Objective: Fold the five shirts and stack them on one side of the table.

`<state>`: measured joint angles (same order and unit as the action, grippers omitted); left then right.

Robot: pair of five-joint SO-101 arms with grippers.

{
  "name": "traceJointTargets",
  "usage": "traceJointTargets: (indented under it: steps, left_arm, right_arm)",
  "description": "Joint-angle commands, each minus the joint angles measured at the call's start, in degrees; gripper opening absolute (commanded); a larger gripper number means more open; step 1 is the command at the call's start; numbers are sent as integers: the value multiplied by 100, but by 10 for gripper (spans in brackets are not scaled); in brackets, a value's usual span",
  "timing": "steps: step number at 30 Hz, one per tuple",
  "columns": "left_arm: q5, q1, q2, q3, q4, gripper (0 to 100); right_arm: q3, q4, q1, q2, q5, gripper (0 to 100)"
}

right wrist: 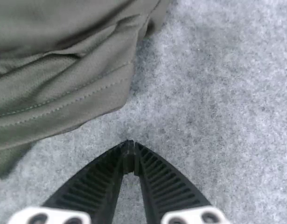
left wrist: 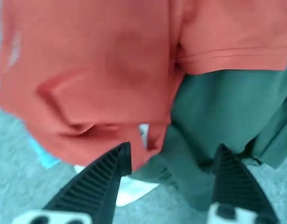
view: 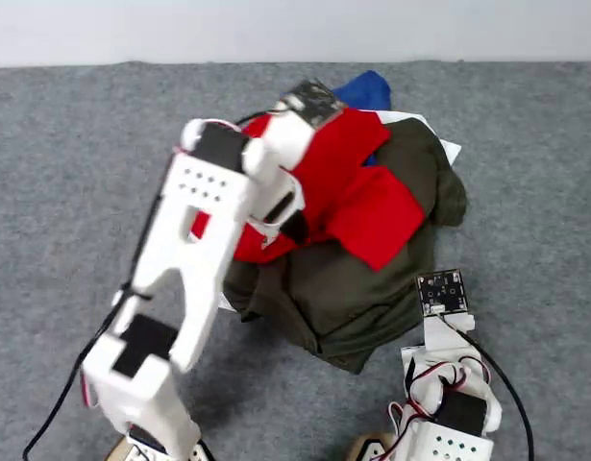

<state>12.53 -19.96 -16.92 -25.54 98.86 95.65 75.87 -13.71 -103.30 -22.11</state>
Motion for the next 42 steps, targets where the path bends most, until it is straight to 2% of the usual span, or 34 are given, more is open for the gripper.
traceJointTargets:
  steps: [1, 14, 20, 22, 28, 35, 42]
  left_arm:
    - [105, -176, -571, -497, 88, 291]
    - [62, -176, -3349, -2308, -141, 288]
    - [-1073, -123, -4615, -3327, -97, 286]
    - [-1160, -123, -4862, -3653, 0, 258]
    - [-774, -237, -5108, -4321, 158, 9]
    - [-712, -193, -4923, -4462, 158, 12]
    - [-695, -62, -3956, -4769, 158, 12]
  right_arm:
    - [79, -84, 31, -57, 53, 9]
    - [79, -84, 31, -57, 53, 9]
    - [79, -84, 31, -57, 53, 9]
    - [79, -84, 31, -57, 53, 9]
    - [79, -84, 31, -57, 53, 9]
    - [79, -84, 31, -57, 53, 9]
    - [79, -84, 31, -57, 53, 9]
